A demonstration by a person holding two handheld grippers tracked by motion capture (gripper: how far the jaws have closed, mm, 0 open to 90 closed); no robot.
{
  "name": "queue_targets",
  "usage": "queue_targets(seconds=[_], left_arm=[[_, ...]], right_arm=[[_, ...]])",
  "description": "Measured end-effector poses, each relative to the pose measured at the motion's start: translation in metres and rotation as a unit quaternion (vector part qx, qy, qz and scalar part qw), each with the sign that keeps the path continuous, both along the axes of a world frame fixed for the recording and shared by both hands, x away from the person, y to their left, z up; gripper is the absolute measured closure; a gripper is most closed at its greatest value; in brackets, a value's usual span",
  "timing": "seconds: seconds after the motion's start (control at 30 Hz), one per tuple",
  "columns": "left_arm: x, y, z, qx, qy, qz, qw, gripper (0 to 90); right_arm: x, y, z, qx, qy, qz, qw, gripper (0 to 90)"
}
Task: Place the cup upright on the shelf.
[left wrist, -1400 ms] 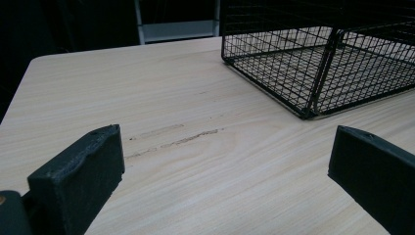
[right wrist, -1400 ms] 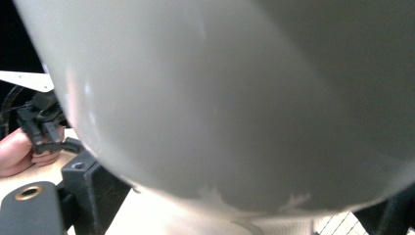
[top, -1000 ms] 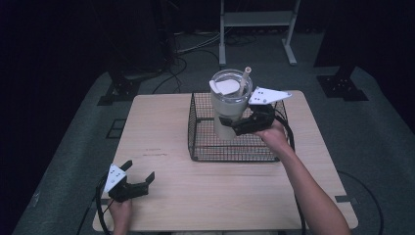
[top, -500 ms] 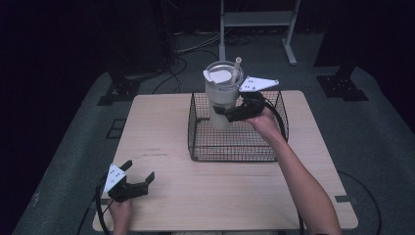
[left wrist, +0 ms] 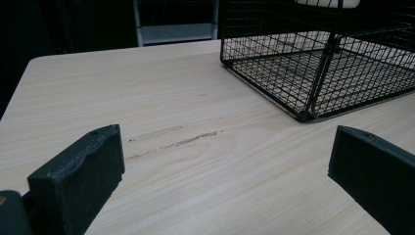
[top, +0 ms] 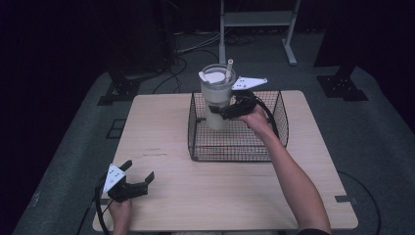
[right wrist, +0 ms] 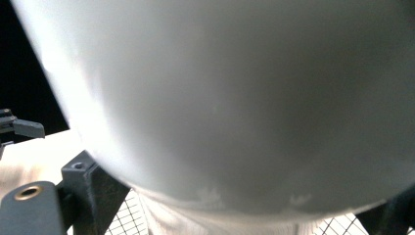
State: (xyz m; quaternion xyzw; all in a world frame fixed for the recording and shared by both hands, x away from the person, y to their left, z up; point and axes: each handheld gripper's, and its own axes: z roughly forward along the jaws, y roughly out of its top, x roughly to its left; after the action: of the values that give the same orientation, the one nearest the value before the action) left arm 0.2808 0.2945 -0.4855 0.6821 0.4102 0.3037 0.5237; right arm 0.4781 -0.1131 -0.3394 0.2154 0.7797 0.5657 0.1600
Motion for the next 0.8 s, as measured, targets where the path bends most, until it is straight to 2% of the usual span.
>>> queue_targets(seconds=[0.1, 0.13, 0.57, 0.8], left_arm=[[0.0, 0.0, 0.0, 0.0, 0.0, 0.0, 1.0, 0.0], [0.0, 0.0, 0.0, -0.001, 0.0, 0.0, 1.0, 0.0], [0.0, 0.001, 0.0, -0.004, -0.001, -0.001, 1.0, 0.0], [0.0, 0.001, 0.0, -0.005, -0.002, -0.001, 1.0, 0.0]], right_arm=[[0.005, 0.002, -0.006, -0.006, -0.002, 0.0, 1.0, 8.9], [0.007, 0.003, -0.01, -0.005, 0.01, -0.003, 0.9999, 8.8], [0.021, 0.01, -0.031, -0.009, 0.032, 0.003, 0.9994, 8.8], [0.027, 0.014, -0.045, -0.026, 0.042, 0.004, 0.9988, 8.8]])
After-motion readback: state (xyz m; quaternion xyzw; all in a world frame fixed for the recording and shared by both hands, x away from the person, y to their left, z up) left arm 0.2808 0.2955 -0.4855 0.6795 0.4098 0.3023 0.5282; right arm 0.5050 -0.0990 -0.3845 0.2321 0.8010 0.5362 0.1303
